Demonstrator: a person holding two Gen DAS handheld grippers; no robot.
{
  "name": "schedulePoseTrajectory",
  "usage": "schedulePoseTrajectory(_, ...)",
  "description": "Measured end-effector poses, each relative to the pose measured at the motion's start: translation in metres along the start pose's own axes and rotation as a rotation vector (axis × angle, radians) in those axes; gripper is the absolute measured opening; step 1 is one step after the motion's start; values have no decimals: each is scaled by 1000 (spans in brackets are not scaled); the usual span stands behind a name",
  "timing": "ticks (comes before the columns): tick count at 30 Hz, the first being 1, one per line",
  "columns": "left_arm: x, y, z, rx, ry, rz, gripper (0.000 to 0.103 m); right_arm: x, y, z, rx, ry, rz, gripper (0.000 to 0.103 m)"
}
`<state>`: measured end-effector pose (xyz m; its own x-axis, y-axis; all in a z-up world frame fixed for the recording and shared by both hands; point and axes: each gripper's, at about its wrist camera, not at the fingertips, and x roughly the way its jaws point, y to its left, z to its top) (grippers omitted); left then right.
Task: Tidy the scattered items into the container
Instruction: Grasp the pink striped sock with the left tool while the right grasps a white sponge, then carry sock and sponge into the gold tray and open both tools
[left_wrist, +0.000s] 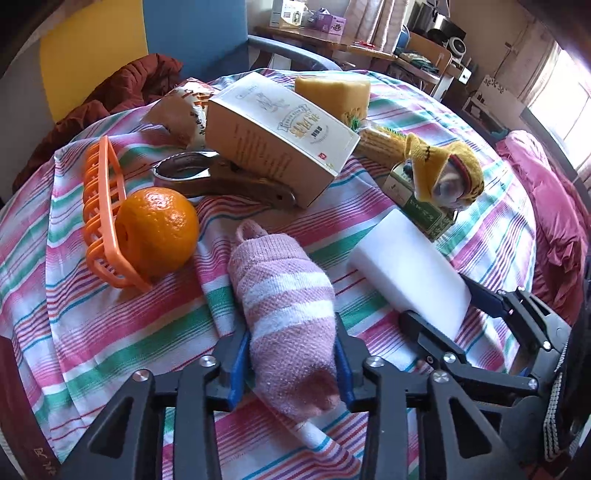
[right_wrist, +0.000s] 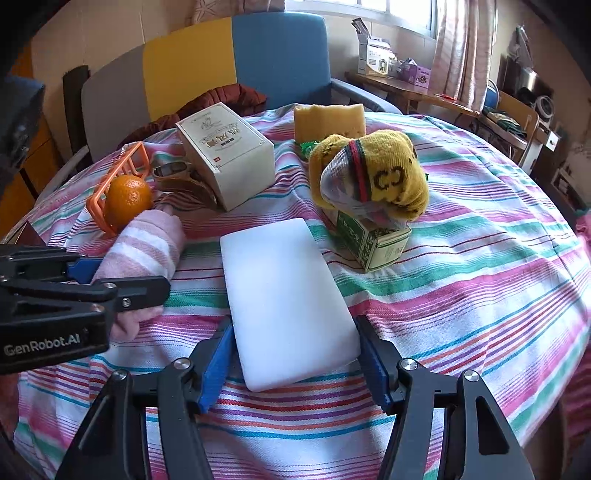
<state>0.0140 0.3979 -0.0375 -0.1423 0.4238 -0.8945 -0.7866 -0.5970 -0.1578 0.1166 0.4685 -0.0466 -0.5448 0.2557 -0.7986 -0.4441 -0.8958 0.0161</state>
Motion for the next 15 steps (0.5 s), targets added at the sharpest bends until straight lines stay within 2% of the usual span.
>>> schedulePoseTrajectory(5, -17, 5, -7, -29, -22, -38, 35, -9, 7, 6, 30, 15, -19, 62)
schedulePoseTrajectory(11, -47, 6, -16, -27, -80, -45, 35, -36, 24, 17, 9, -44, -52, 62)
schedulePoseTrajectory(15, -76, 20, -24, -52, -133, -48, 35, -54, 39, 26, -16, -85, -70, 62)
